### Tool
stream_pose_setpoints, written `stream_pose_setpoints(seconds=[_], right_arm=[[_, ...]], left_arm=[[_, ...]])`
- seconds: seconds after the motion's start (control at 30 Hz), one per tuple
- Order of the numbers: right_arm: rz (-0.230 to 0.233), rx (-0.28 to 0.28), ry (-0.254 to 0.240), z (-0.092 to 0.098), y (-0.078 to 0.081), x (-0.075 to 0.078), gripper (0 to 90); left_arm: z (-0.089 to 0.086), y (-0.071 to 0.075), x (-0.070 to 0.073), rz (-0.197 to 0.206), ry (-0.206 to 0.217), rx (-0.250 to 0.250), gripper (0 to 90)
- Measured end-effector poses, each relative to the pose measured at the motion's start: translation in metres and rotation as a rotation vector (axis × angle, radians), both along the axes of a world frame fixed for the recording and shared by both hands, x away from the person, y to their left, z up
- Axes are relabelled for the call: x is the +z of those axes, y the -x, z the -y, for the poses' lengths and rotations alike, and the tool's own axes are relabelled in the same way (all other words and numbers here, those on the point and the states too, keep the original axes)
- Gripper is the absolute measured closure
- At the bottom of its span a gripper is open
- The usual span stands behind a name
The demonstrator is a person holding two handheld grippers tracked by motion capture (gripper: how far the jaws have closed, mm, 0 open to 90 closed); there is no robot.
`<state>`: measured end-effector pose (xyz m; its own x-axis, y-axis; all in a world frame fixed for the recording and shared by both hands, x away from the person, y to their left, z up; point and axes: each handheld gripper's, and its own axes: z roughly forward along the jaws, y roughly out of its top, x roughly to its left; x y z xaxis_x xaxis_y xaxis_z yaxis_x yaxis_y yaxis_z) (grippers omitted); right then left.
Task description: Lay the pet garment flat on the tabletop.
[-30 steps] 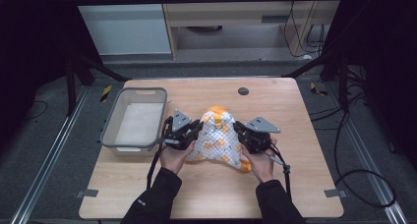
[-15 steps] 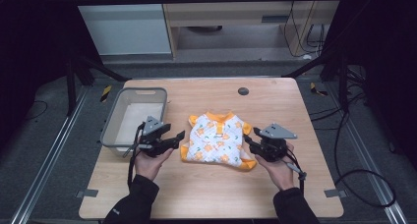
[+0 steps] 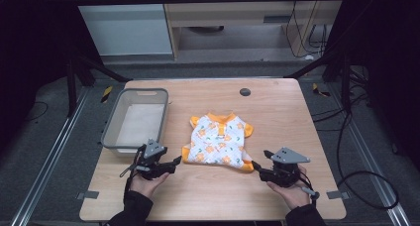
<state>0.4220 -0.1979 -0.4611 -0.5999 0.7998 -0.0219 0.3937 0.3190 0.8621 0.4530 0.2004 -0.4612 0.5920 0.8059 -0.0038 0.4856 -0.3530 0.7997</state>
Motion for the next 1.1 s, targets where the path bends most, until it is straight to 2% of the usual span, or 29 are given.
stream_pose_setpoints(seconds=[0.1, 0.2, 0.43, 0.5, 0.63, 0.77, 0.87, 1.0, 1.1], right_arm=[[-0.024, 0.025, 0.025, -0.006, -0.001, -0.010, 38.6], [-0.045, 0.042, 0.042, -0.013, -0.002, -0.016, 39.1], [-0.070, 0.083, 0.042, -0.029, -0.010, -0.024, 45.6], [-0.082, 0.092, 0.055, -0.033, -0.013, -0.027, 47.2], [-0.098, 0.110, 0.089, -0.040, -0.017, -0.034, 51.2], [-0.100, 0.114, 0.121, -0.043, -0.020, -0.036, 57.8], [-0.113, 0.116, 0.128, -0.043, -0.021, -0.037, 64.6], [-0.118, 0.123, 0.136, -0.043, -0.022, -0.036, 75.1], [-0.121, 0.130, 0.131, -0.043, -0.021, -0.033, 78.6]], left_arm=[[0.006, -0.001, -0.005, -0.017, -0.036, -0.026, 34.4], [0.013, -0.002, -0.009, -0.025, -0.054, -0.053, 34.9], [0.027, -0.012, -0.021, -0.040, -0.081, -0.085, 36.3], [0.029, -0.015, -0.023, -0.048, -0.075, -0.087, 37.0], [0.032, -0.017, -0.028, -0.056, -0.093, -0.108, 41.0], [0.034, -0.018, -0.031, -0.080, -0.099, -0.118, 50.2], [0.037, -0.020, -0.034, -0.099, -0.125, -0.119, 60.0], [0.035, -0.020, -0.033, -0.104, -0.110, -0.114, 73.2], [0.035, -0.019, -0.030, -0.103, -0.103, -0.117, 81.0]])
